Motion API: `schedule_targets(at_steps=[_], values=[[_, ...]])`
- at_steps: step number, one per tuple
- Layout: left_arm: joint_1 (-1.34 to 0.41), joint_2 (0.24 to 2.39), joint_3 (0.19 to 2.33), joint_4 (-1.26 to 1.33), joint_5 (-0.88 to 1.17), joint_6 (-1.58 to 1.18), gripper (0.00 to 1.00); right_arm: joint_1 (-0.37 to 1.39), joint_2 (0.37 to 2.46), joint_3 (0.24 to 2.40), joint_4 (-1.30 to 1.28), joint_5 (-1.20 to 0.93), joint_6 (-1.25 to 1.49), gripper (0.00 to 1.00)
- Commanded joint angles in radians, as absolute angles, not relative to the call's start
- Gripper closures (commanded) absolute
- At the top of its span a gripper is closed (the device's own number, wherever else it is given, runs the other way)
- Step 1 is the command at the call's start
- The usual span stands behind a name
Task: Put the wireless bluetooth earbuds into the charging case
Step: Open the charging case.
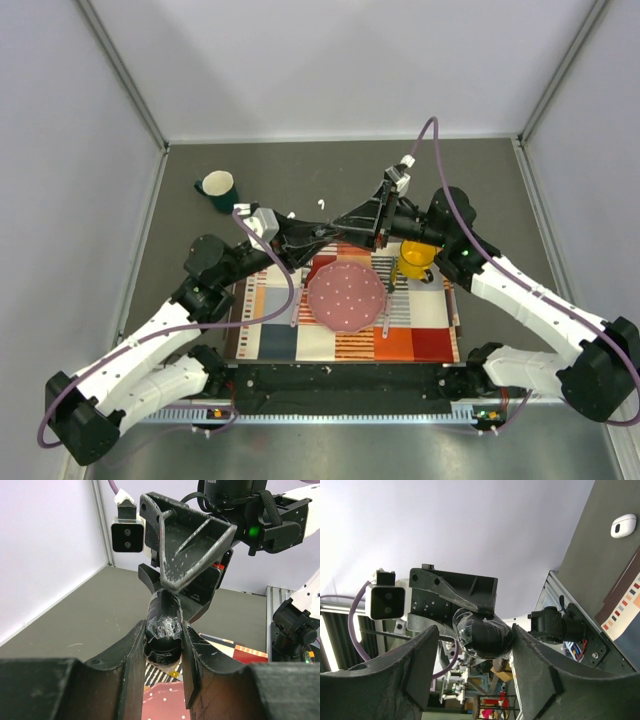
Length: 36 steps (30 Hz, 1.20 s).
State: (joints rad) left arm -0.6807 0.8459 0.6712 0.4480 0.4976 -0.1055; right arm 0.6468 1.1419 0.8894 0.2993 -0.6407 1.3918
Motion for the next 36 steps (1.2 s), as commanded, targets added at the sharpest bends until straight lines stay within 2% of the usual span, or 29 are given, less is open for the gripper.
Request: schedule_targets(at_steps=[1,9,10,12,15,16,19,20,23,36], values=[[-0.683,0.830,0.667,0.471,0.517,-0.110,1.00,0.650,1.127,0.891,0.357,-0.630,1.405,0.47],[-0.684,0.824,0.663,0.486,0.545,-0.115,1.00,0.650,1.126,0.890,0.353,-0.629,1.404,0.69],[-0.684,0.822,0.661,0.492,0.545,-0.117,1.00,0.650,1.127,0.890,0.362,-0.630,1.404,0.75],[-0.684,0.819,0.655,0.500,0.538,-0.129,0.97,0.650,1.129,0.888,0.374,-0.632,1.410,0.80],[-0.684,0.818,0.640,0.544,0.500,-0.175,0.86,0.649,1.126,0.873,0.425,-0.632,1.434,0.92],[-0.683,0.818,0.628,0.561,0.494,-0.189,0.74,0.650,1.126,0.865,0.442,-0.632,1.439,0.96],[-0.684,0.818,0.598,0.644,0.465,-0.245,0.58,0.650,1.127,0.847,0.500,-0.632,1.471,0.99],[-0.684,0.821,0.592,0.678,0.457,-0.273,0.41,0.650,1.126,0.842,0.527,-0.632,1.479,1.00],[-0.684,0.828,0.563,0.748,0.443,-0.308,0.31,0.650,1.126,0.835,0.549,-0.634,1.499,1.00],[-0.684,0.871,0.534,0.897,0.422,-0.336,0.31,0.650,1.131,0.815,0.587,-0.638,1.532,1.00]])
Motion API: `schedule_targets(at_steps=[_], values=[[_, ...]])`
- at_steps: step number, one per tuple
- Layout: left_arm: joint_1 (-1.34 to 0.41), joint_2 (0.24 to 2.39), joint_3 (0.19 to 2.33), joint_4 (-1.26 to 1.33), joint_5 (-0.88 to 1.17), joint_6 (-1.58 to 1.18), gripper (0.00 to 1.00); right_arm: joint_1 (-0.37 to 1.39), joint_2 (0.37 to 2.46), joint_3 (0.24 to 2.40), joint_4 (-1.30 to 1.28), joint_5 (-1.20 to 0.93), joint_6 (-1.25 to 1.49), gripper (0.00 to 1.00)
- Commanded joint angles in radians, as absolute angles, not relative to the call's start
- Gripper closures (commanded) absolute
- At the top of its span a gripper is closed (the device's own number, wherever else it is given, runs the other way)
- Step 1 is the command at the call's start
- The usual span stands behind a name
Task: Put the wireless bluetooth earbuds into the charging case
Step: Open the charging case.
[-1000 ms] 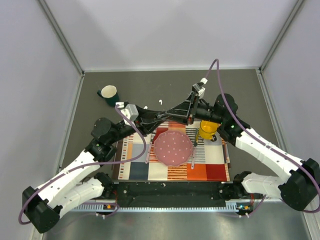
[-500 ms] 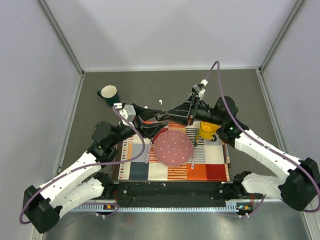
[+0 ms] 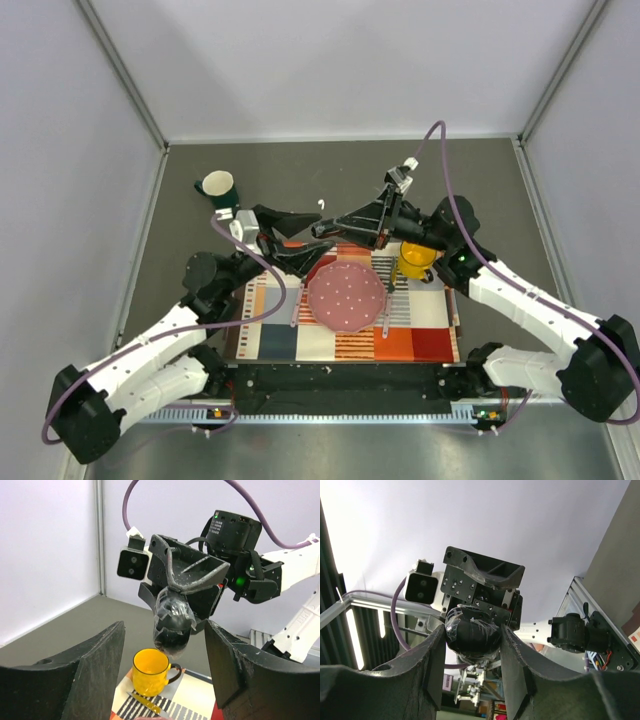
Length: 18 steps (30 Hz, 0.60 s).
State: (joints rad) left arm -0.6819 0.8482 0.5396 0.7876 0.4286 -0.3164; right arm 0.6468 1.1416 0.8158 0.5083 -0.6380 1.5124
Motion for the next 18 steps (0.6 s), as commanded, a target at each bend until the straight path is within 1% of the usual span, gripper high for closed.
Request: schedule_targets(at_steps=[1,10,14,18], values=[[-0.684,0.877,0.535,0.903,0.425,-0.337,0.32,0.650,1.131,0.813,0.598,-0.638,1.534,1.00],[-0.684,0.917,0.515,0.971,0.405,-0.351,0.38,0.650,1.135,0.799,0.637,-0.638,1.562,1.00],[-0.684,0.922,0.512,1.003,0.391,-0.344,0.44,0.650,1.134,0.796,0.630,-0.643,1.562,1.00],[-0.686,0.928,0.517,1.008,0.397,-0.348,0.45,0.650,1.137,0.799,0.629,-0.643,1.562,1.00]])
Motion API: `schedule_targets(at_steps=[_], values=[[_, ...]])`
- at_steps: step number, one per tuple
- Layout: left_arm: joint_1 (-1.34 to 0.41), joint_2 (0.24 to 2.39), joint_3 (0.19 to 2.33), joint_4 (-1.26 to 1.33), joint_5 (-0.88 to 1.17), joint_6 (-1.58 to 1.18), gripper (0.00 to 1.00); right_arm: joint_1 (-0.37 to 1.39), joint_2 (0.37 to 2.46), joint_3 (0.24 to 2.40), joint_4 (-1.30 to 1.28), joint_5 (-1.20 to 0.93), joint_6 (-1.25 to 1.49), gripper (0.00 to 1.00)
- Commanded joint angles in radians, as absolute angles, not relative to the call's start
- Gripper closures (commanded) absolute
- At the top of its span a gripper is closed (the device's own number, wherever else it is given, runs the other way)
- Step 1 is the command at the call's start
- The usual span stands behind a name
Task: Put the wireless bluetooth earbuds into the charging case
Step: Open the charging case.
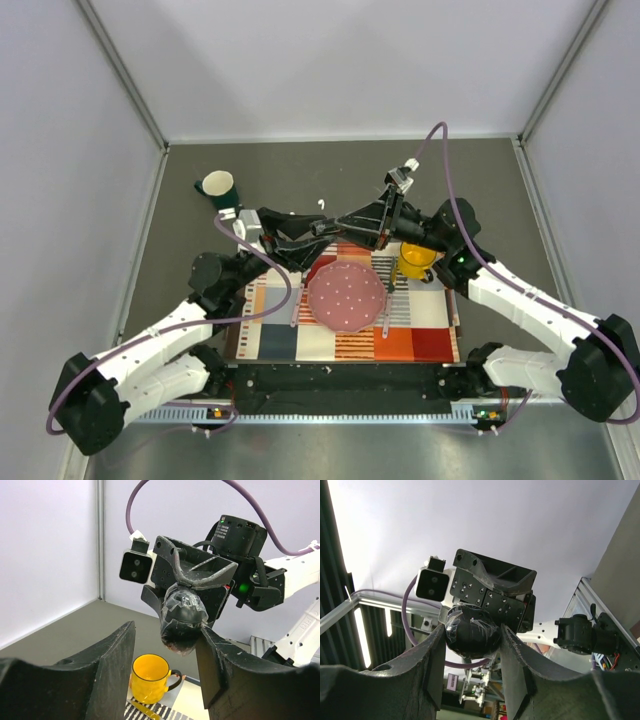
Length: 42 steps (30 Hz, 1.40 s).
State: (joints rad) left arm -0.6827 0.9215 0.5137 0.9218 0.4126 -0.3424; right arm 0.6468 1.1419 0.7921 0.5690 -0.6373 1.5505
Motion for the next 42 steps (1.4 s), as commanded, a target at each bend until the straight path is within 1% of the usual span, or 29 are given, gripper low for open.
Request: schedule_targets(at_steps=[1,10,14,20,25,36,38,42], values=[[-0.687,0.931,0.517,1.006,0.400,-0.351,0.46,0.649,1.137,0.799,0.627,-0.643,1.562,1.00],[-0.695,0.943,0.518,1.009,0.402,-0.360,0.49,0.649,1.143,0.801,0.629,-0.650,1.562,1.00],[-0.699,0.959,0.529,1.008,0.406,-0.360,0.54,0.649,1.143,0.804,0.626,-0.653,1.560,1.00],[-0.704,0.962,0.540,1.009,0.402,-0.357,0.56,0.650,1.141,0.802,0.623,-0.655,1.559,1.00],[-0.707,0.962,0.545,1.003,0.405,-0.359,0.52,0.649,1.140,0.798,0.620,-0.650,1.557,1.00],[-0.715,0.976,0.549,1.014,0.399,-0.361,0.52,0.650,1.138,0.795,0.604,-0.647,1.549,1.00],[-0.716,0.976,0.551,1.019,0.396,-0.362,0.49,0.649,1.138,0.795,0.603,-0.646,1.548,1.00],[-0.718,0.973,0.555,1.019,0.397,-0.362,0.45,0.649,1.138,0.795,0.598,-0.644,1.545,1.00]])
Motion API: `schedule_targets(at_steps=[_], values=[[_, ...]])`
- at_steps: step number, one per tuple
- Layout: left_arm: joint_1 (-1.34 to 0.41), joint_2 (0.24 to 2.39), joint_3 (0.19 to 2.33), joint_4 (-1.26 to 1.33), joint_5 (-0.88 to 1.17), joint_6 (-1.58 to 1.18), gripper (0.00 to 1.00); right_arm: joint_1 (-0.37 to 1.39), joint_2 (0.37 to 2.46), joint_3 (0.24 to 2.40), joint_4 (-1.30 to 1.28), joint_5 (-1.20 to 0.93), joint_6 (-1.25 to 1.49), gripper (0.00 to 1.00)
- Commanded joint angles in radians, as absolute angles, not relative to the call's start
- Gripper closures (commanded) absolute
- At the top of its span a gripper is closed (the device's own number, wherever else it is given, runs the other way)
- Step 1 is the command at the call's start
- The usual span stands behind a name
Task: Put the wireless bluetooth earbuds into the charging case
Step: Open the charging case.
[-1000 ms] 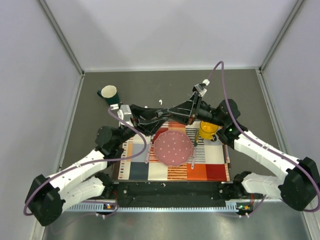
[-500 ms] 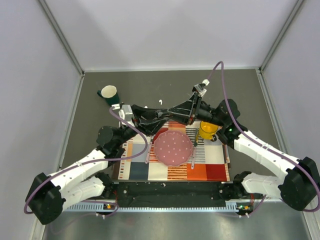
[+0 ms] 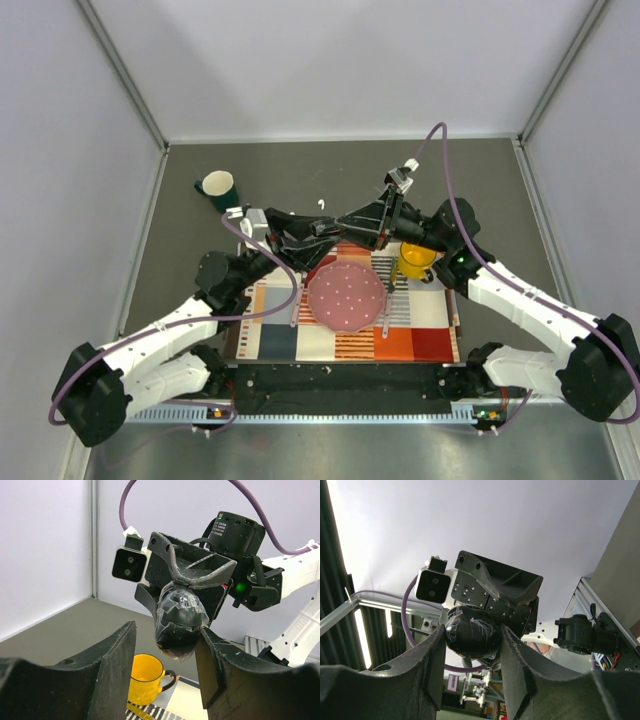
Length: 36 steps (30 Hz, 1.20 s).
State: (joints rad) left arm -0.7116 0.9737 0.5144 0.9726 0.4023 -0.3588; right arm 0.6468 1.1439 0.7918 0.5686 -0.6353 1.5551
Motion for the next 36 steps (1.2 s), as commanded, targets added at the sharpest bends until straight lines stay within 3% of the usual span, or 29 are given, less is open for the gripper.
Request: schedule_targets(at_steps=[1,8,13,22,28,32,35,36], values=[[-0.718,0.973,0.557,1.019,0.397,-0.362,0.45,0.650,1.138,0.795,0.598,-0.644,1.545,1.00],[-0.721,0.977,0.558,1.015,0.393,-0.360,0.43,0.650,1.138,0.790,0.598,-0.644,1.548,1.00],[-0.721,0.999,0.548,1.066,0.387,-0.387,0.50,0.650,1.138,0.787,0.604,-0.643,1.552,1.00],[-0.723,1.005,0.568,1.063,0.387,-0.382,0.50,0.653,1.140,0.785,0.603,-0.644,1.552,1.00],[-0.723,1.003,0.566,1.054,0.390,-0.382,0.65,0.650,1.140,0.782,0.611,-0.643,1.559,1.00],[-0.724,1.005,0.568,1.045,0.397,-0.379,0.83,0.650,1.137,0.781,0.617,-0.644,1.559,1.00],[-0.726,1.003,0.569,1.028,0.403,-0.370,0.96,0.650,1.134,0.776,0.620,-0.646,1.543,0.77],[-0.726,1.000,0.569,1.017,0.405,-0.368,1.00,0.650,1.131,0.778,0.609,-0.644,1.525,0.61]])
